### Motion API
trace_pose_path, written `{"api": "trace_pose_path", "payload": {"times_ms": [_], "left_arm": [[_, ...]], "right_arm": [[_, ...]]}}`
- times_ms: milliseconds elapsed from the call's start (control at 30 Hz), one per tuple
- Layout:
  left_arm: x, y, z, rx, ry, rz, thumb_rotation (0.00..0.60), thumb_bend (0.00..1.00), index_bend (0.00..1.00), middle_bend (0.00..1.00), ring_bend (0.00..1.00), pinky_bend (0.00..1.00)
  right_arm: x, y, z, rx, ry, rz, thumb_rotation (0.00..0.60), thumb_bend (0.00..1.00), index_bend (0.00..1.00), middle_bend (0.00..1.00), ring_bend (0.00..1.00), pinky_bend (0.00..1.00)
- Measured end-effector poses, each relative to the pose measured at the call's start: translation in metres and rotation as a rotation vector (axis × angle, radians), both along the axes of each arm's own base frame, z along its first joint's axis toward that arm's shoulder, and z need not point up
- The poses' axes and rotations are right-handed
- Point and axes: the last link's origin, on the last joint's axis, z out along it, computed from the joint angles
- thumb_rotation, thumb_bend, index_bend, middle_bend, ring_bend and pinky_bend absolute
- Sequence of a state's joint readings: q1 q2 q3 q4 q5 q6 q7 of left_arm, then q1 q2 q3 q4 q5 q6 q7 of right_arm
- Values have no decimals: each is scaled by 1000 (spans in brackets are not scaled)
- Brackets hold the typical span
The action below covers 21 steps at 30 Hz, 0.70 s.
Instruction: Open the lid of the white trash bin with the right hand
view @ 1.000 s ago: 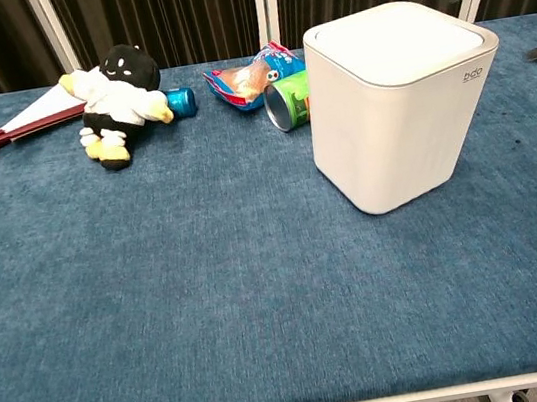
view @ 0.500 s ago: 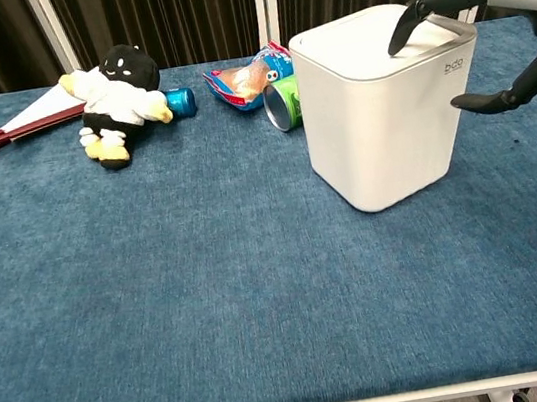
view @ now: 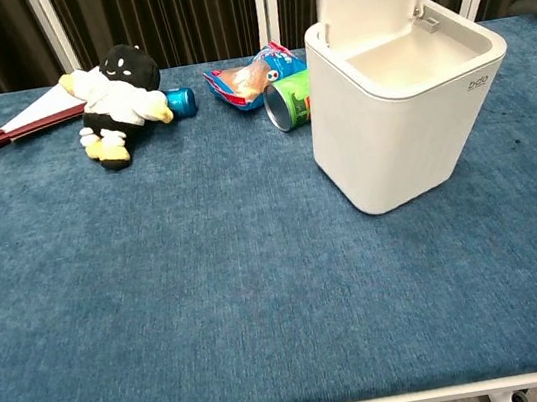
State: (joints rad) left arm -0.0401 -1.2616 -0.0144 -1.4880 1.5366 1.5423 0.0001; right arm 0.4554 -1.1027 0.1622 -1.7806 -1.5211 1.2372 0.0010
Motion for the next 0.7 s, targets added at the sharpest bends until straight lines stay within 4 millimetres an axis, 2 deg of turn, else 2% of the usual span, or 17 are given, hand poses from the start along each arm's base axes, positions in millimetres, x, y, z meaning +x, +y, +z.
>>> {"api": "trace_pose_path", "payload": {"times_ms": [133,267,433,633,700], "left_arm": [[1,0,1,-1,0,-4,600,0,189,134,24,96],[3,0,2,-1,1,-5,600,0,189,134,24,96],[6,-2,2,-2,1,-9,600,0,189,133,24,96],[10,-2,0,-3,-1,-22,600,0,189,134,24,96],[12,-1,-1,-3,-1,-27,600,0,189,133,25,96]], "right_arm": [[-23,10,21,-47,3,-64,600,264,0,57,0,0],[-50,29,31,-69,9,-141,600,265,0,57,0,0],[-82,66,35,-82,16,-219,600,265,0,57,0,0],[-105,111,33,-106,-8,-274,600,264,0,57,0,0],[-109,119,32,-108,-17,-281,600,264,0,57,0,0]]}}
